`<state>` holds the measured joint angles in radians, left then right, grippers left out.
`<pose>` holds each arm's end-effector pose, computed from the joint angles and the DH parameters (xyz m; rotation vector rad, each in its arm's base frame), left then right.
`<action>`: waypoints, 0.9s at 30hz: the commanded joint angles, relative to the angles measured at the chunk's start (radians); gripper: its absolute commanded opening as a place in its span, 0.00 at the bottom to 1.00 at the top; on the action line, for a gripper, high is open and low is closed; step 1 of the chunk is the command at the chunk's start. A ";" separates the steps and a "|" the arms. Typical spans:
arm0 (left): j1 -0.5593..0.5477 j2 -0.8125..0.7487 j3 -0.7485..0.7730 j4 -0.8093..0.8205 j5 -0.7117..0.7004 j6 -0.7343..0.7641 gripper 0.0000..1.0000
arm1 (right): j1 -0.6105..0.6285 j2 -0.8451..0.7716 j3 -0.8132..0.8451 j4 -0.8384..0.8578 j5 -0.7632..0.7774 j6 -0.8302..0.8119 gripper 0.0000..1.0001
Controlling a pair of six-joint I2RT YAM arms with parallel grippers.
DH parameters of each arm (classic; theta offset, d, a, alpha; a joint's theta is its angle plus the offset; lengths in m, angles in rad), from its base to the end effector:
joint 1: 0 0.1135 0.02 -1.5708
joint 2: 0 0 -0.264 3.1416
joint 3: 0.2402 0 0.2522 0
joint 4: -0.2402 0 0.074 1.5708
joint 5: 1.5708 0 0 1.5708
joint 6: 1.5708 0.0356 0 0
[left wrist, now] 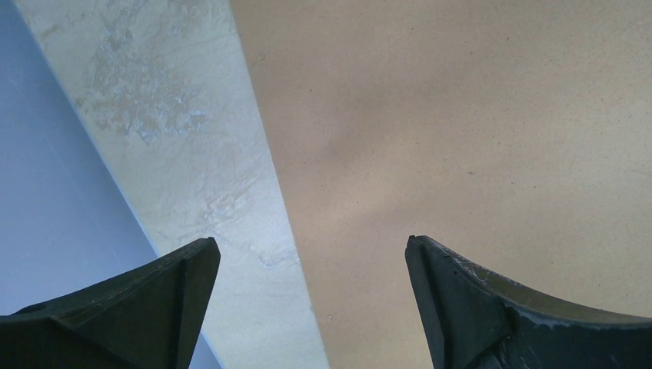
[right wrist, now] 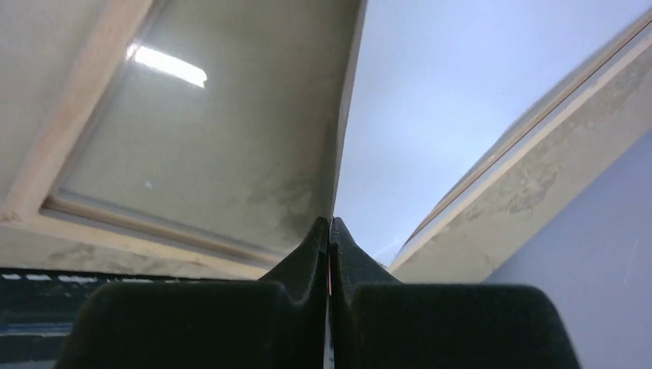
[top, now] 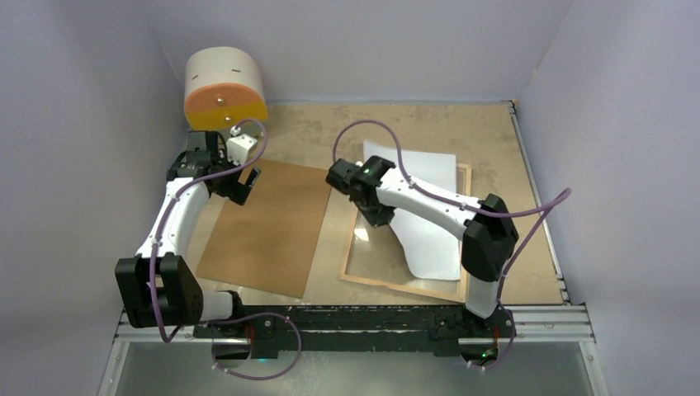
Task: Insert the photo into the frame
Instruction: Turn over the photo from the photo frame.
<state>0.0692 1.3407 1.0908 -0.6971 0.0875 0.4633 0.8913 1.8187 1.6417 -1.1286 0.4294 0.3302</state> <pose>0.2755 0.0160 0.2792 0.5273 2.4599 0.1072 0.2405 0.2741 0.2827 -0.6643 2.5859 -0.2726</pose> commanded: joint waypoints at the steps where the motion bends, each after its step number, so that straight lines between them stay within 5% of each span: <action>1: -0.005 -0.041 -0.017 0.026 0.012 -0.012 0.99 | 0.046 -0.090 0.004 -0.105 0.004 0.031 0.00; 11: -0.005 -0.048 -0.048 0.045 0.015 -0.020 1.00 | 0.052 -0.043 -0.015 0.131 -0.423 0.240 0.00; 20: -0.005 -0.060 -0.062 0.054 0.003 -0.008 1.00 | 0.050 0.127 0.180 -0.064 -0.211 0.628 0.00; 27: -0.005 -0.067 -0.072 0.060 0.003 0.005 1.00 | 0.034 0.078 0.118 -0.060 -0.106 0.746 0.00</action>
<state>0.0692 1.3087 1.0313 -0.6674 0.0891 0.4633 0.9409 1.9621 1.7733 -1.1316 0.2241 0.9497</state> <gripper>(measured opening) 0.995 0.004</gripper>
